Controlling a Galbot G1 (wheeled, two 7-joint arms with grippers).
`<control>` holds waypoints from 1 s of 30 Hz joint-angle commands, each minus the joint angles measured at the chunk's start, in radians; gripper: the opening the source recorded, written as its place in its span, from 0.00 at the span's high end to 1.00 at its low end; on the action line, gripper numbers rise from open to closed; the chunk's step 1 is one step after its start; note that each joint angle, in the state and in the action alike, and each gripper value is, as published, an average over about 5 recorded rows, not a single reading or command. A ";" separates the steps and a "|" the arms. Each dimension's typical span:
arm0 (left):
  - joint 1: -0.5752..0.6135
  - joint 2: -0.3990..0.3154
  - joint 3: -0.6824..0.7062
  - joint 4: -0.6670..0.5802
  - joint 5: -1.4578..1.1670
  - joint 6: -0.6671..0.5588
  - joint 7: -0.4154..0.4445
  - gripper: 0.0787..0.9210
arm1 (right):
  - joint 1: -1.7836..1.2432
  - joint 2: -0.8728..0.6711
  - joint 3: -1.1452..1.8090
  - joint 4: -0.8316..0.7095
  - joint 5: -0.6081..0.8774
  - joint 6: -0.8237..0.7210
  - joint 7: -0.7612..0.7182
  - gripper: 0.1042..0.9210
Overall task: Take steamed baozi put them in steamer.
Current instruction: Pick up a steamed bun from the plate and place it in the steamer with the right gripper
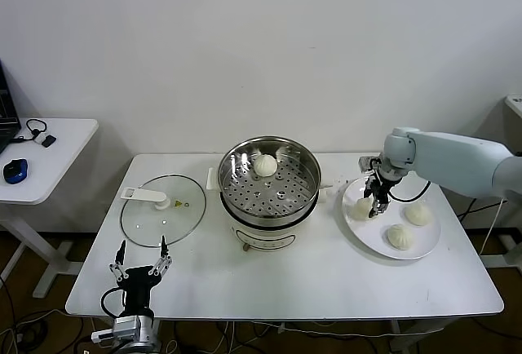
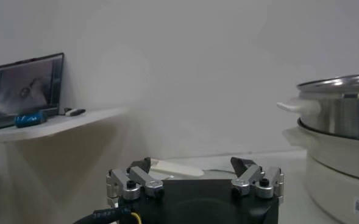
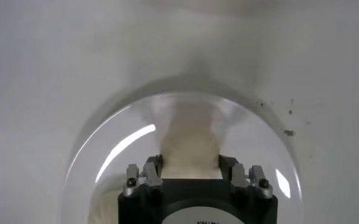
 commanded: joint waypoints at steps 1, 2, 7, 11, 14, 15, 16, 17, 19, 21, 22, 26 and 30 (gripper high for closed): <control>-0.001 0.002 0.014 0.001 0.021 -0.005 0.000 0.12 | 0.421 0.004 -0.216 0.303 0.217 -0.039 -0.004 0.37; -0.001 0.003 0.017 0.002 0.027 -0.007 -0.001 0.12 | 0.463 0.008 -0.235 0.340 0.241 -0.046 -0.004 0.37; 0.000 0.003 0.030 0.004 0.055 -0.018 -0.006 0.12 | 0.615 0.046 -0.267 0.488 0.339 -0.070 0.004 0.38; 0.003 0.005 0.035 -0.005 0.061 -0.019 -0.006 0.12 | 0.672 0.092 -0.252 0.552 0.395 -0.083 0.007 0.38; 0.007 0.009 0.035 -0.014 0.061 -0.020 -0.006 0.12 | 0.673 0.133 -0.218 0.546 0.418 -0.089 0.008 0.38; 0.008 0.010 0.034 -0.017 0.061 -0.020 -0.006 0.12 | 0.667 0.149 -0.205 0.535 0.423 -0.091 0.009 0.38; 0.010 0.011 0.034 -0.020 0.060 -0.020 -0.006 0.12 | 0.660 0.165 -0.194 0.523 0.427 -0.092 0.011 0.38; 0.011 0.011 0.033 -0.023 0.060 -0.021 -0.006 0.12 | 0.649 0.183 -0.183 0.510 0.429 -0.094 0.012 0.38; 0.012 0.011 0.033 -0.028 0.059 -0.020 -0.006 0.12 | 0.620 0.221 -0.163 0.483 0.432 -0.098 0.019 0.38; 0.014 0.010 0.032 -0.034 0.058 -0.020 -0.006 0.12 | 0.574 0.263 -0.140 0.450 0.429 -0.104 0.030 0.38; 0.016 0.010 0.032 -0.038 0.057 -0.020 -0.006 0.12 | 0.546 0.284 -0.128 0.431 0.426 -0.107 0.035 0.38; 0.022 0.013 0.033 -0.058 0.053 -0.017 -0.004 0.12 | 0.424 0.371 -0.086 0.326 0.405 -0.112 0.046 0.38; 0.022 0.013 0.031 -0.070 0.047 -0.013 -0.003 0.12 | 0.325 0.450 -0.059 0.211 0.385 -0.112 0.046 0.38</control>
